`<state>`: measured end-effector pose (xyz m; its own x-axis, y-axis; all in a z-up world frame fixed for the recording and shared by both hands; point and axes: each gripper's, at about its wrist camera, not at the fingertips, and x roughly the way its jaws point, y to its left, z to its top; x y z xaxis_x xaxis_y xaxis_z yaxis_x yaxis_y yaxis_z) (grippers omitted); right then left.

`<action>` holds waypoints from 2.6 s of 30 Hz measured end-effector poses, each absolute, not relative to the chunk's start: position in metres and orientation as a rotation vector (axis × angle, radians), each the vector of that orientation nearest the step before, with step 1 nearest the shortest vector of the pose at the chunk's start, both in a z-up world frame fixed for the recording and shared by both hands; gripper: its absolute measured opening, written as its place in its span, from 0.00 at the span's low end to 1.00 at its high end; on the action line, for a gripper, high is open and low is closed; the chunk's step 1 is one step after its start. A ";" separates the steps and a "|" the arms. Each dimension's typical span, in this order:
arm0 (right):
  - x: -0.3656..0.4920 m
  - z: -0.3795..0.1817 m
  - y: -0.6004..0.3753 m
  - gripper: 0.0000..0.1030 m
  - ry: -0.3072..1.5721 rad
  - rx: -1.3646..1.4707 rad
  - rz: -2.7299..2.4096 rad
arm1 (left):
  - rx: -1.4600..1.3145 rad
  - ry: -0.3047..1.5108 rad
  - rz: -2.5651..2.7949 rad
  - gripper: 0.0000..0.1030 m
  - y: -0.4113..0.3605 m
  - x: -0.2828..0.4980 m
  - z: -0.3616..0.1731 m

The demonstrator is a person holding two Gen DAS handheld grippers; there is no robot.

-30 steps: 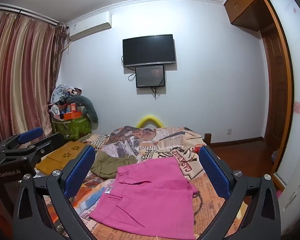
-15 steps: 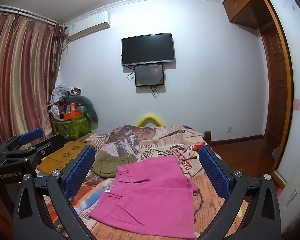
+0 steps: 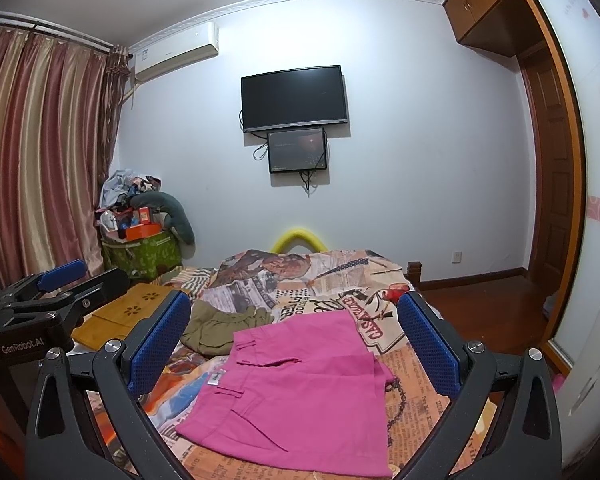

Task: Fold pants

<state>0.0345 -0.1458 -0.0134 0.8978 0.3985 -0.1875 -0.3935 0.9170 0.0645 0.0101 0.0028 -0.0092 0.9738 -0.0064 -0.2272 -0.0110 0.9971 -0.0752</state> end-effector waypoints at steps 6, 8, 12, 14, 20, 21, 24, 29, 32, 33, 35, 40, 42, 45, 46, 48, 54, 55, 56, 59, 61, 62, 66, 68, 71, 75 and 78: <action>0.035 -0.014 -0.147 1.00 0.200 0.026 0.410 | -0.077 0.229 0.002 1.00 0.002 0.010 -0.009; 0.035 -0.014 -0.147 1.00 0.200 0.026 0.410 | -0.075 0.229 0.003 1.00 0.002 0.010 -0.009; 0.035 -0.014 -0.147 1.00 0.200 0.026 0.410 | -0.070 0.226 0.005 1.00 0.001 0.010 -0.009; 0.035 -0.014 -0.147 1.00 0.200 0.025 0.410 | -0.069 0.225 0.005 1.00 0.000 0.010 -0.010; 0.035 -0.015 -0.147 1.00 0.200 0.026 0.410 | -0.063 0.224 0.008 1.00 -0.002 0.010 -0.011; 0.035 -0.014 -0.147 1.00 0.200 0.027 0.410 | -0.063 0.223 0.009 1.00 -0.002 0.010 -0.011; 0.035 -0.014 -0.147 1.00 0.202 0.028 0.410 | -0.064 0.224 0.008 1.00 -0.003 0.010 -0.011; 0.034 -0.015 -0.146 1.00 0.200 0.027 0.409 | -0.064 0.226 0.009 1.00 -0.002 0.011 -0.011; 0.035 -0.015 -0.147 1.00 0.201 0.025 0.409 | -0.070 0.227 0.008 1.00 -0.002 0.012 -0.011; 0.035 -0.014 -0.147 1.00 0.202 0.026 0.409 | -0.070 0.229 0.009 1.00 -0.002 0.012 -0.011; 0.035 -0.015 -0.147 1.00 0.203 0.027 0.409 | -0.070 0.230 0.009 1.00 -0.001 0.013 -0.012; 0.037 -0.017 -0.147 1.00 0.209 0.030 0.407 | -0.071 0.230 0.010 1.00 -0.001 0.012 -0.013; 0.038 -0.018 -0.147 1.00 0.214 0.032 0.406 | -0.072 0.236 0.009 1.00 -0.001 0.015 -0.014; 0.042 -0.019 -0.146 1.00 0.225 0.034 0.405 | -0.073 0.246 0.009 1.00 0.000 0.019 -0.016; 0.044 -0.020 -0.145 1.00 0.228 0.034 0.403 | -0.074 0.250 0.009 1.00 0.001 0.021 -0.018; 0.048 -0.021 -0.145 1.00 0.236 0.037 0.400 | -0.075 0.263 0.006 1.00 0.002 0.028 -0.019; 0.073 -0.034 -0.149 1.00 0.295 0.048 0.389 | -0.075 0.344 0.011 1.00 0.010 0.061 -0.034; 0.080 -0.039 -0.151 1.00 0.315 0.054 0.383 | -0.078 0.365 0.017 1.00 0.012 0.069 -0.038; 0.085 -0.042 -0.153 1.00 0.328 0.059 0.375 | -0.080 0.384 0.016 1.00 0.014 0.077 -0.042; 0.101 -0.053 -0.159 1.00 0.373 0.065 0.352 | -0.082 0.451 0.031 1.00 0.021 0.101 -0.058; 0.115 -0.064 -0.164 1.00 0.417 0.050 0.331 | -0.068 0.494 0.072 1.00 0.026 0.119 -0.072; 0.118 -0.067 -0.165 1.00 0.429 0.045 0.323 | -0.061 0.509 0.081 1.00 0.029 0.125 -0.078; 0.142 -0.092 -0.178 1.00 0.535 0.042 0.303 | -0.065 0.608 0.096 1.00 0.046 0.161 -0.110; 0.158 -0.108 -0.189 1.00 0.600 0.064 0.289 | -0.083 0.654 0.115 1.00 0.057 0.178 -0.128; 0.175 -0.129 -0.201 1.00 0.690 0.077 0.270 | -0.087 0.719 0.145 1.00 0.070 0.200 -0.155; 0.197 -0.154 -0.205 0.92 0.769 0.048 0.244 | -0.086 0.821 0.136 1.00 0.083 0.228 -0.183; 0.212 -0.170 -0.205 0.84 0.813 0.043 0.255 | -0.084 0.878 0.134 0.99 0.089 0.242 -0.200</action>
